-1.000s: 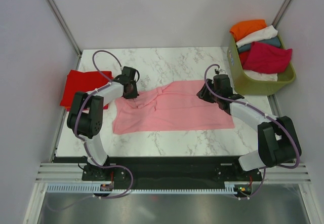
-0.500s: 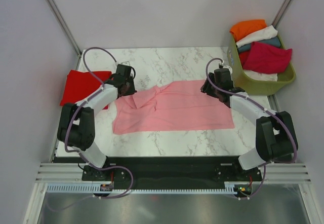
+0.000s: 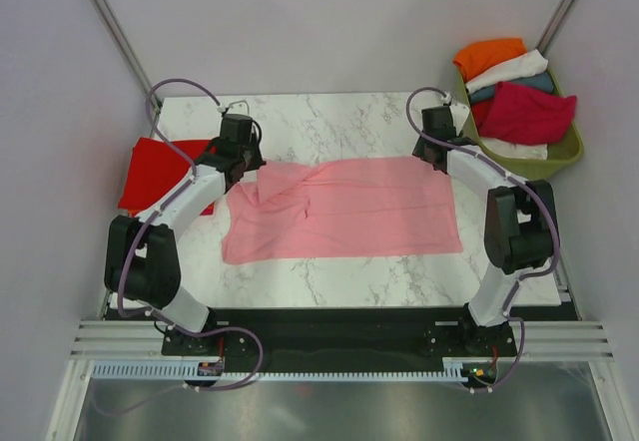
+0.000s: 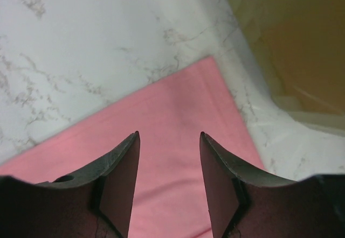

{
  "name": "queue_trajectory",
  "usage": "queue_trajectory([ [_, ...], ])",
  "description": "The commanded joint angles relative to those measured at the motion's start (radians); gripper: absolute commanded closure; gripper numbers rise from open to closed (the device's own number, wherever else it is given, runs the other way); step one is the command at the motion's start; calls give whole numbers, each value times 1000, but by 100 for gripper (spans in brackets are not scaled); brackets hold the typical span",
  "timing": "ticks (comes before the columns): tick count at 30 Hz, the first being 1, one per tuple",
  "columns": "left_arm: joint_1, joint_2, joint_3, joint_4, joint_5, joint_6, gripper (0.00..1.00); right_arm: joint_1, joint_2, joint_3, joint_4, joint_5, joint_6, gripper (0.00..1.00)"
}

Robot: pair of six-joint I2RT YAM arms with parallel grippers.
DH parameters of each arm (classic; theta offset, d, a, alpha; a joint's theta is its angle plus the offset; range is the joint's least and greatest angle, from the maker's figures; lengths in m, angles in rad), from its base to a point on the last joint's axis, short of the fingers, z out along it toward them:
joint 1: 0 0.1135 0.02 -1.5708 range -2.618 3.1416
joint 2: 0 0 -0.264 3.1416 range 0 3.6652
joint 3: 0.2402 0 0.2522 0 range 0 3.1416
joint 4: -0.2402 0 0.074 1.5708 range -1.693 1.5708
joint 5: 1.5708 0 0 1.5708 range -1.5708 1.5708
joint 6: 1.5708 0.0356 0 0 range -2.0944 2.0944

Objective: Fold and stack the t-shirts
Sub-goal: Fold the tshirt

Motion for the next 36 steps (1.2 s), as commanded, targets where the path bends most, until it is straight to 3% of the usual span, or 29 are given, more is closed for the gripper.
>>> queue_trajectory([
  [1, -3, 27, 68, 38, -45, 52, 98, -22, 72, 103, -55, 119, -45, 44],
  [14, 11, 46, 69, 29, -146, 72, 98, -36, 344, 325, -127, 202, -65, 47],
  [24, 120, 66, 63, 15, -132, 60, 98, -23, 365, 399, -112, 152, -73, 44],
  [36, 139, 79, 71, 18, -74, 69, 98, -23, 419, 448, -119, 142, -84, 46],
])
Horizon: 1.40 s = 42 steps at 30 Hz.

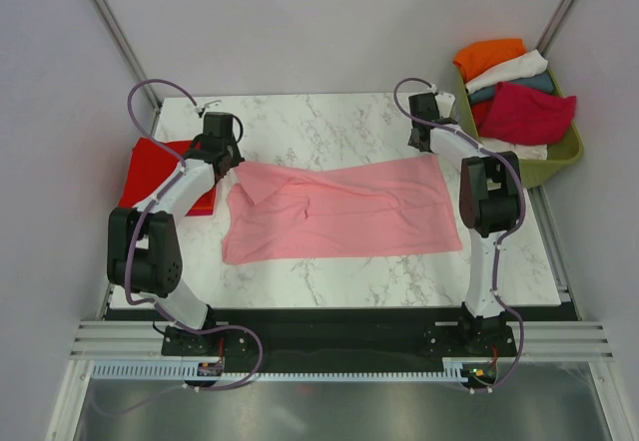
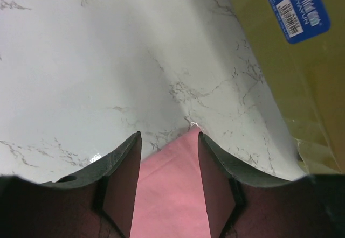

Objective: Fold and stack the t-shirts
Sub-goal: Fold the tshirt

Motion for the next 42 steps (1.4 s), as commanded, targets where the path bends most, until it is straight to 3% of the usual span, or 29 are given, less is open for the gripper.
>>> queue_trajectory([
  [1, 5, 10, 39, 20, 21, 37, 98, 2, 27, 35, -7, 30, -16, 46],
  [15, 5, 7, 36, 23, 62, 34, 98, -19, 37, -14, -19, 59, 2, 51],
  [24, -1, 13, 39, 27, 94, 34, 98, -36, 46, -31, -16, 18, 22, 56],
  [28, -4, 10, 39, 27, 96, 36, 98, -38, 49, -31, -15, -2, 19, 63],
  [33, -7, 7, 40, 27, 99, 37, 98, -38, 49, -39, -15, -39, 28, 63],
  [37, -10, 5, 40, 27, 101, 39, 98, -38, 46, -47, -15, -39, 30, 84],
  [42, -18, 2, 40, 29, 104, 39, 98, -51, 29, -37, -27, -14, 36, 100],
])
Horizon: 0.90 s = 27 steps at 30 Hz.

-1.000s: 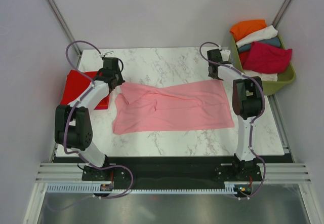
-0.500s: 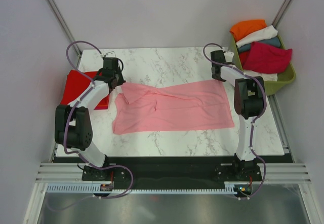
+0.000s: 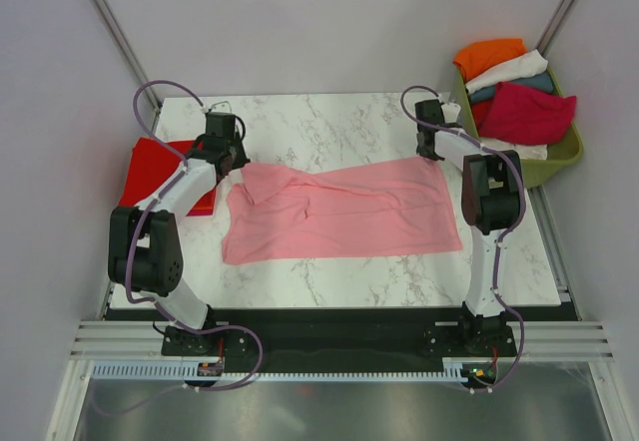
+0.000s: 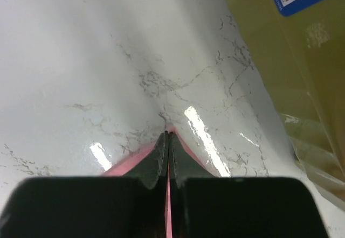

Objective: Fold and stack the t-shirts
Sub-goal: Fold the tshirt

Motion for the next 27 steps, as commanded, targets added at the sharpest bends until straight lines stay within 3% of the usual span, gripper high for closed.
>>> queue_trajectory([
  [1, -10, -7, 38, 28, 4, 39, 98, -16, -12, 1, -10, 19, 15, 100],
  [11, -63, 7, 80, 30, 14, 48, 98, -32, -138, -50, -13, 16, 33, 100],
  [27, -88, 84, 282, -41, 30, 60, 98, -83, -323, -208, 20, -76, 59, 100],
])
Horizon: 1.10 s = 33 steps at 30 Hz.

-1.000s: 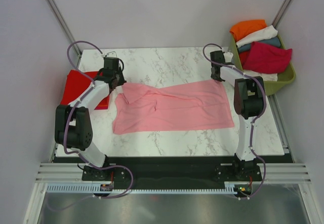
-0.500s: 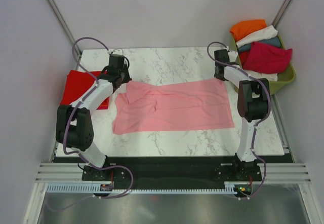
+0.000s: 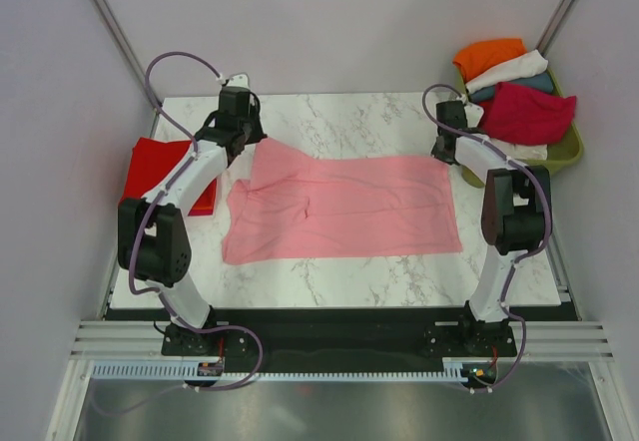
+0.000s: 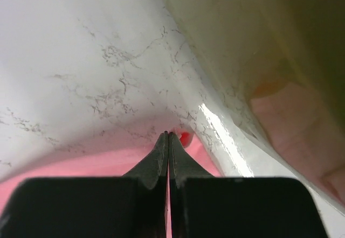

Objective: Fold and stack the t-shirts
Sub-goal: Fold the tshirt

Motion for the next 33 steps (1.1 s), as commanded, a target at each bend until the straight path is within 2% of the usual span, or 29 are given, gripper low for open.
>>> queue_trajectory([
  [1, -2, 9, 49, -16, -3, 51, 98, -22, -96, -14, 26, -12, 15, 100],
  [8, -21, -13, 21, -7, -28, 74, 98, -30, -158, -72, 44, -67, 29, 100],
  [14, -65, -100, -59, 50, -100, 124, 98, -36, -230, -153, 70, -117, 33, 100],
  [24, -111, -215, -151, 54, -149, 143, 98, -44, -312, -250, 86, -147, 33, 100],
  [33, -125, -343, -316, 142, -200, 190, 98, -62, -413, -339, 87, -132, 38, 100],
])
